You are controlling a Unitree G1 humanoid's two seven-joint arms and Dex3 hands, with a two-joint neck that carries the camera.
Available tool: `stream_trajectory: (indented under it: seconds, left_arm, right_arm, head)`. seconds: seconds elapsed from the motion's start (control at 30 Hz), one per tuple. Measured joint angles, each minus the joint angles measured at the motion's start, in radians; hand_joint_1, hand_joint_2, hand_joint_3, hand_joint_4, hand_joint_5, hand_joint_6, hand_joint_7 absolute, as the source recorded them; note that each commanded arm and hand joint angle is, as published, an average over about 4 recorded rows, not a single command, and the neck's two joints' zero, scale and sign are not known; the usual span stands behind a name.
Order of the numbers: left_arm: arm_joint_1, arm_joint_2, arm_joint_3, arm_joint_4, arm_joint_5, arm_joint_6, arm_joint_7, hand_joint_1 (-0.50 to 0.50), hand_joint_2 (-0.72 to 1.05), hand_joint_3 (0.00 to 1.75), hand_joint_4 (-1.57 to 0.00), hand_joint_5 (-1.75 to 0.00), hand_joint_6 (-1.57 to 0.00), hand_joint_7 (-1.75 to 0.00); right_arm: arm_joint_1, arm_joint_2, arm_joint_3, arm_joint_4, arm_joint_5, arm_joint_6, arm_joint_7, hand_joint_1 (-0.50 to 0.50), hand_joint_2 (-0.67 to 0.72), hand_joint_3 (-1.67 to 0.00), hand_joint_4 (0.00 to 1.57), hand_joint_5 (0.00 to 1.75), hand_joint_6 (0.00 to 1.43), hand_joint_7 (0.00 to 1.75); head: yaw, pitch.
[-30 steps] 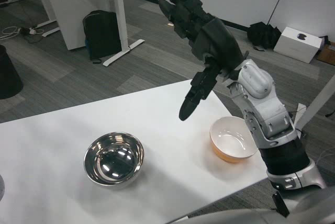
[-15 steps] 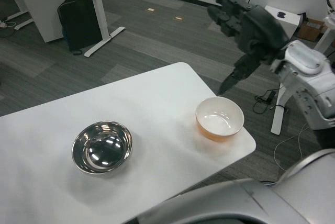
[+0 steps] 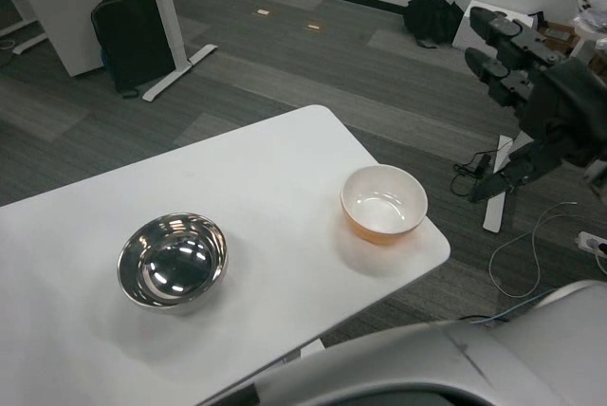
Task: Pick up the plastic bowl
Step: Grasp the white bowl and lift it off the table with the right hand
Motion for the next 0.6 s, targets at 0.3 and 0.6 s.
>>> stream_trajectory:
  seconds: [0.3,0.6]
  left_arm:
    - [-0.047,-0.013,-0.020,0.053,0.001,0.005,-0.005,-0.50,0.60,0.02,-0.75,-0.31,-0.01,0.00]
    - [-0.048,-0.016,-0.020,0.057,0.000,0.006,-0.010,-0.50,0.60,0.02,-0.79,-0.31,-0.03,0.00]
  right_arm:
    - [-0.009,0.215,-0.019,0.063,0.005,-0.001,0.115,-0.44,-0.03,-0.02,0.00,0.00,0.00,0.00]
    - [-0.042,0.326,0.076,0.224,0.014,-0.092,0.131,-0.46,-0.02,-0.04,0.00,0.00,0.00,0.00]
  head:
    - [-0.047,0.011]
    - [-0.081,0.051]
